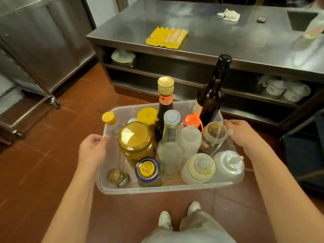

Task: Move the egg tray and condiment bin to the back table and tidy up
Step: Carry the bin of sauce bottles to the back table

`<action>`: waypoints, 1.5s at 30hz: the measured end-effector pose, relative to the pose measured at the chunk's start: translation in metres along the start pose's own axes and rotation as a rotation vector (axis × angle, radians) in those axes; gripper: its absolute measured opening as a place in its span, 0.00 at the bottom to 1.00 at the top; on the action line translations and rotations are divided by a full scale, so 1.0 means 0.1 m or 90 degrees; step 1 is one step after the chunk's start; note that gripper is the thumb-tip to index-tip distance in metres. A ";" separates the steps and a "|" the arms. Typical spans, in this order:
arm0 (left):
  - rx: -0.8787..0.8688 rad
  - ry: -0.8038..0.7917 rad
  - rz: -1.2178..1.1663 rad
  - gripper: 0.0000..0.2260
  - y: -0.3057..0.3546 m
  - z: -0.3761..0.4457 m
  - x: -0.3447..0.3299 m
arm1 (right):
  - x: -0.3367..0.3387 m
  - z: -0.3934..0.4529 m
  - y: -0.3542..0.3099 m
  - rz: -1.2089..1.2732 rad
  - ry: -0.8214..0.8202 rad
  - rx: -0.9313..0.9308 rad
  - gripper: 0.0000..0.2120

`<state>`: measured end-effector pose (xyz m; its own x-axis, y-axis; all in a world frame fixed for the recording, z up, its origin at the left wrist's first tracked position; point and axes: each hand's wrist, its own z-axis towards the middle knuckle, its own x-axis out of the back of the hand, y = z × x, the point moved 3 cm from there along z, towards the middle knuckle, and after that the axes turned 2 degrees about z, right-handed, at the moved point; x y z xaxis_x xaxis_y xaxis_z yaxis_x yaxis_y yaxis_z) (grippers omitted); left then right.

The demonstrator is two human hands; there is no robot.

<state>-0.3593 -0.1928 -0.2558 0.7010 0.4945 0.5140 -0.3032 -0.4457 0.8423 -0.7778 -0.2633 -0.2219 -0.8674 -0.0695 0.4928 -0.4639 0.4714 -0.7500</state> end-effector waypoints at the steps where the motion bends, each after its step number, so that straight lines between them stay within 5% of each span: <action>1: -0.004 -0.005 0.003 0.11 0.06 0.09 -0.08 | 0.03 0.11 -0.04 -0.002 0.002 0.000 0.17; 16: 0.026 0.032 -0.005 0.11 1.02 1.19 -1.22 | 0.35 2.09 -0.97 -0.018 -0.023 0.031 0.14; 31: -0.016 -0.053 0.009 0.12 1.85 3.01 -2.03 | 0.30 3.38 -1.86 0.028 0.017 0.002 0.15; 45: -0.061 -0.103 0.025 0.12 2.89 4.07 -3.49 | 1.04 4.86 -2.19 0.081 0.056 -0.058 0.18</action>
<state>-0.4284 -0.7977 -0.2581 0.7792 0.3483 0.5210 -0.3874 -0.3858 0.8373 -0.8535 -0.8010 -0.2207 -0.8973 0.0712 0.4356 -0.3294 0.5489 -0.7683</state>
